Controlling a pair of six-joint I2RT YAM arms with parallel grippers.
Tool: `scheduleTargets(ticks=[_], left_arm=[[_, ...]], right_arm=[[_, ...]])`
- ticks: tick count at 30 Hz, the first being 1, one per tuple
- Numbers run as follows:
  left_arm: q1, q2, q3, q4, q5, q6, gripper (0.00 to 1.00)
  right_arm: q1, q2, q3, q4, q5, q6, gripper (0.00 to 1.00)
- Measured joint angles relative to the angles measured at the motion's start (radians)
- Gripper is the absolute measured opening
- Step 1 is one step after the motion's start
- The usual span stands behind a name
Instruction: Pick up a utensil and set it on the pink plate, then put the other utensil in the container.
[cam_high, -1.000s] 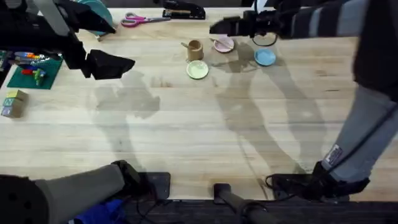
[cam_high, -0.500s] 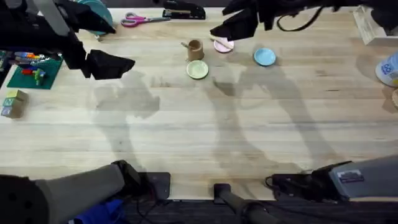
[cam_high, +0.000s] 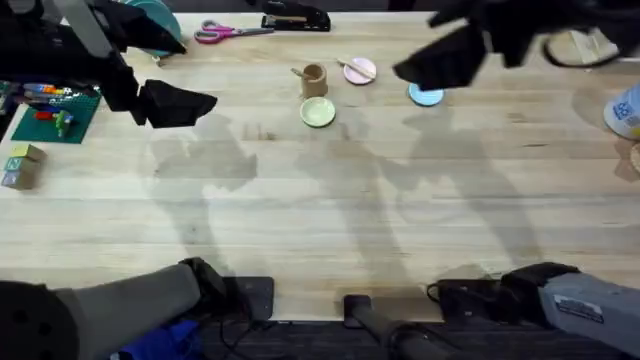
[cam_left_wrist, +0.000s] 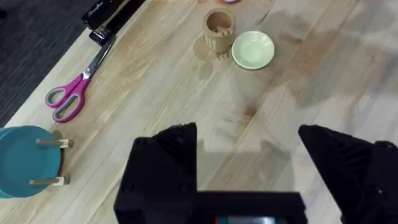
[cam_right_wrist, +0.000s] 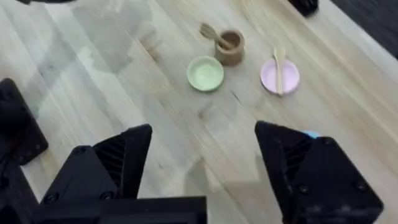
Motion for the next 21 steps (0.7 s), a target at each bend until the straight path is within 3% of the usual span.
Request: scheduleTargets(ticks=[4, 15, 21], left_arm=[[0.0, 0.0, 0.0, 0.0, 0.0, 0.0, 0.994], [0.0, 0.0, 0.0, 0.0, 0.0, 0.0, 0.994], [0.0, 0.0, 0.0, 0.0, 0.0, 0.0, 0.994]], right_arm=[[-0.047, -0.085, -0.045, -0.034, 0.015, 0.001, 0.997], [-0.191, -0.388, -0.301, -0.034, 0.027, -0.01, 0.997], [-0.226, -0.464, -0.361, -0.033, 0.0, -0.014, 0.997]])
